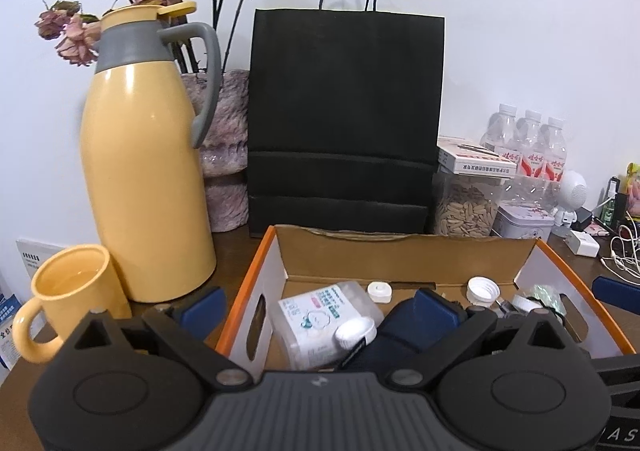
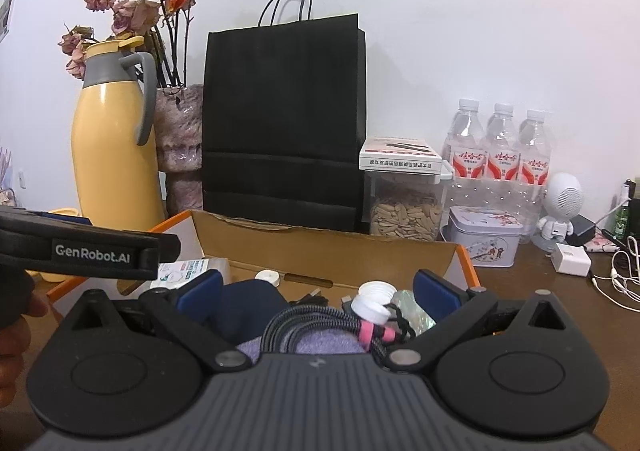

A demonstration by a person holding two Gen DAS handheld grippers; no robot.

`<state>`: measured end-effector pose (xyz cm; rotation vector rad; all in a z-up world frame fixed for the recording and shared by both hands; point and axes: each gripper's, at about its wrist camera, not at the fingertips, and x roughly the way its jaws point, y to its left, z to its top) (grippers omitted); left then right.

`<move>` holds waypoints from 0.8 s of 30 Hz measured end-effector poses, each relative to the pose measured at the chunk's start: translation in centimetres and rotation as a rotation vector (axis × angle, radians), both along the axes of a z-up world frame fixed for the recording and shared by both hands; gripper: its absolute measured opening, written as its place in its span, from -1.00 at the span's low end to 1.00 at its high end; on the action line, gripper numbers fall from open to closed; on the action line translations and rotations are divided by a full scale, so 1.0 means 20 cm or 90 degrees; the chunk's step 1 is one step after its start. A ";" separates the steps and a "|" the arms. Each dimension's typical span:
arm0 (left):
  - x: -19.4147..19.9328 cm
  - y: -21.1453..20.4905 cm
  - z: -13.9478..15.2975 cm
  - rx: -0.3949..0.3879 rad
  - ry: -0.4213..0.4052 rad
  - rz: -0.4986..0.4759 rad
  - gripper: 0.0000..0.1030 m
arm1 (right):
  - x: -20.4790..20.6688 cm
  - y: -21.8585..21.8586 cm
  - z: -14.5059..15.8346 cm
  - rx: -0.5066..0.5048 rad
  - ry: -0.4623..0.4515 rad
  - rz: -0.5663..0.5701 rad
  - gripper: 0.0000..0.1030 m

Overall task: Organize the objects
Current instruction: 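Move both grippers back over the table toward the remaining items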

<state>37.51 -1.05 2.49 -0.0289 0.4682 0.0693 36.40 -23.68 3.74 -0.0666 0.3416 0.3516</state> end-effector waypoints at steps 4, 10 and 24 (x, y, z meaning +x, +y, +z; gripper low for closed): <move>-0.08 0.01 -0.01 -0.006 -0.005 -0.001 0.95 | -0.07 0.01 -0.01 -0.007 -0.008 -0.003 1.00; -0.21 0.02 -0.03 -0.008 -0.006 -0.010 0.96 | -0.20 0.02 -0.03 -0.011 -0.010 -0.004 1.00; -0.48 0.04 -0.07 0.003 -0.022 -0.020 0.96 | -0.45 0.01 -0.08 -0.023 -0.008 -0.030 1.00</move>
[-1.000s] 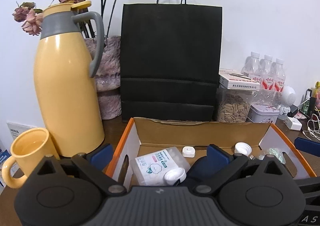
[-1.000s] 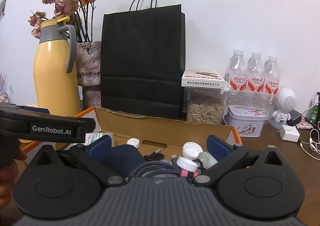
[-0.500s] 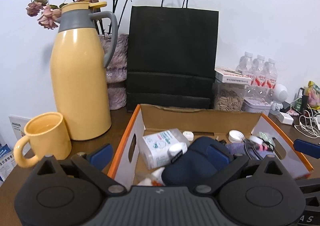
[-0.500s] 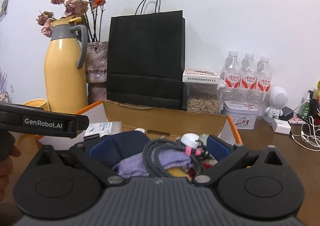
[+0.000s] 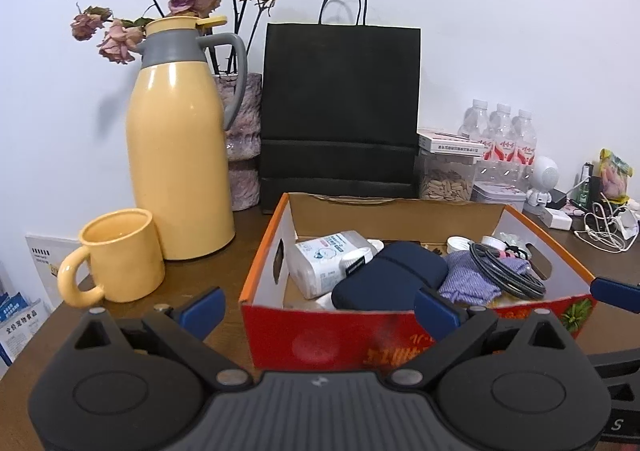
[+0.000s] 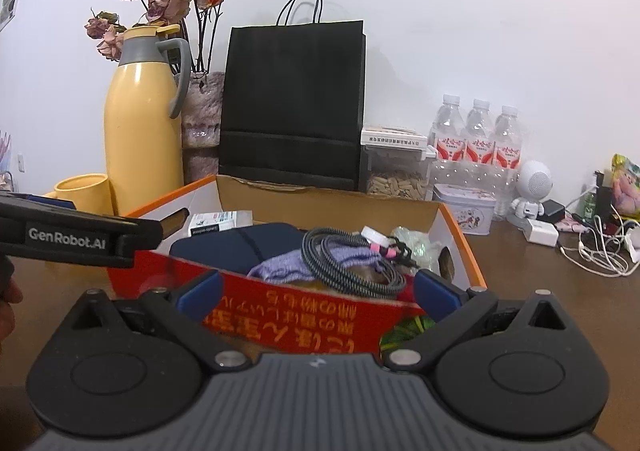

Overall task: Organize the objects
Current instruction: 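Move both grippers back over the table toward the remaining items, then grasp the yellow block with the right gripper while the left grasps the white round tin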

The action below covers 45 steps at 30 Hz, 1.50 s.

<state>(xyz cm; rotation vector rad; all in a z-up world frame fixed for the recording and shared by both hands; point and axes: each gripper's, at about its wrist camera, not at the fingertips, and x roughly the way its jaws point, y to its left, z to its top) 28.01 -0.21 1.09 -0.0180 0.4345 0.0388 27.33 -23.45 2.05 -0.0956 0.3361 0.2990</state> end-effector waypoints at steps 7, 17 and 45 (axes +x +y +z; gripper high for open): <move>-0.08 0.04 -0.04 -0.003 0.014 0.001 1.00 | -0.09 -0.02 -0.03 0.003 0.008 -0.008 1.00; -0.16 0.11 -0.14 0.011 0.069 0.002 1.00 | -0.17 -0.03 -0.10 -0.004 0.063 -0.001 1.00; 0.05 0.10 -0.29 0.016 0.164 0.029 1.00 | -0.07 -0.06 -0.11 0.045 0.102 -0.006 -0.39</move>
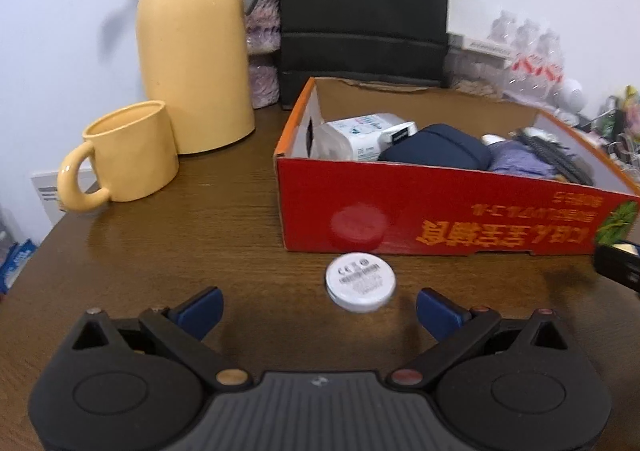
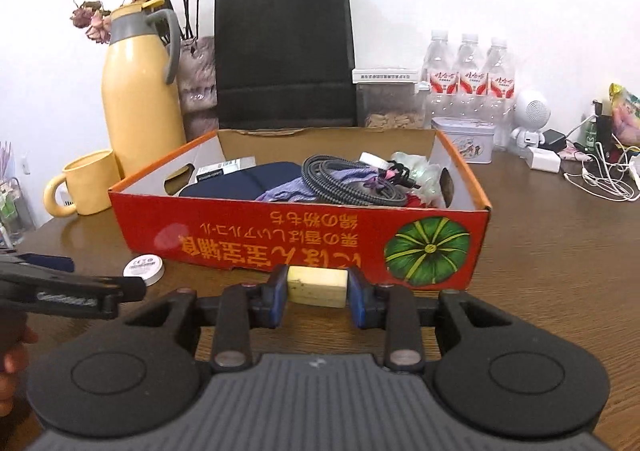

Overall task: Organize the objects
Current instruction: 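Grasp the yellow block with the right gripper while the left grasps the white round tin, then carry the yellow block and white tin over the box with both grippers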

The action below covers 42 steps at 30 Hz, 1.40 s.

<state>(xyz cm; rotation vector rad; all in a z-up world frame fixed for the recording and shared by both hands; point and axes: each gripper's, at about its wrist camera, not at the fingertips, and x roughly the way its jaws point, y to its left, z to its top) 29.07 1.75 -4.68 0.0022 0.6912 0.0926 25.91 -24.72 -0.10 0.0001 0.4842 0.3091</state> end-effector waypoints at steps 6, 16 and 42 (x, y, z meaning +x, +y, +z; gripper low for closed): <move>0.08 0.00 -0.03 -0.006 0.013 0.023 1.00 | 0.00 -0.03 0.01 0.004 -0.004 0.000 -0.39; 0.09 0.00 -0.03 -0.006 0.017 0.008 0.86 | 0.02 -0.08 0.00 0.013 0.003 -0.019 -0.39; -0.20 -0.15 0.28 -0.013 -0.139 -0.057 -0.27 | -0.05 -0.07 0.10 0.032 -0.046 0.017 -0.38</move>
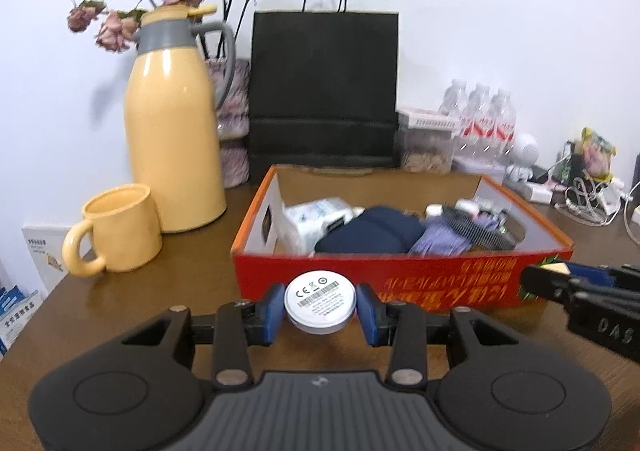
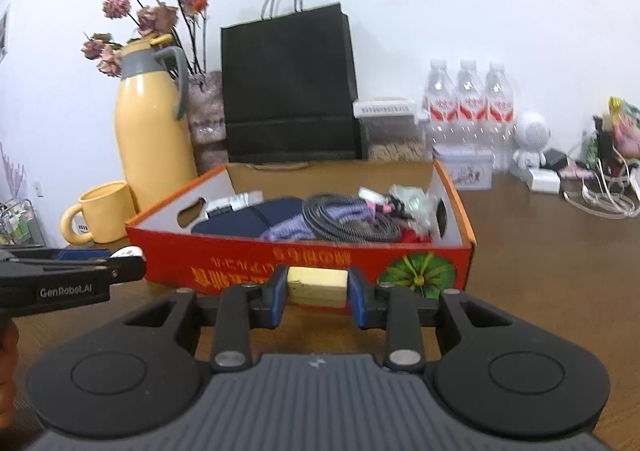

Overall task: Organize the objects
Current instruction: 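Carry the yellow block and white tin over the box with both grippers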

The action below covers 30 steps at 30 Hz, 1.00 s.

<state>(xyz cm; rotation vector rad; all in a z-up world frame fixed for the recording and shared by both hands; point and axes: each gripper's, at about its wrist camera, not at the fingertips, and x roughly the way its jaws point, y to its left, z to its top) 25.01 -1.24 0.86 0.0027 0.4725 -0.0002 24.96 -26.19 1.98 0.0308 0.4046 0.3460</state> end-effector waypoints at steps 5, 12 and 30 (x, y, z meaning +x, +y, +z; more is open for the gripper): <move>0.06 -0.04 0.11 -0.004 -0.023 0.000 -0.27 | 0.04 0.00 0.07 0.007 -0.009 0.012 -0.38; 0.19 -0.08 0.18 -0.021 -0.053 0.014 -0.27 | 0.16 0.04 0.15 -0.011 -0.037 0.029 -0.38; 0.59 -0.06 0.16 -0.019 -0.050 0.022 -0.27 | 0.55 0.14 0.15 -0.015 -0.038 0.043 -0.38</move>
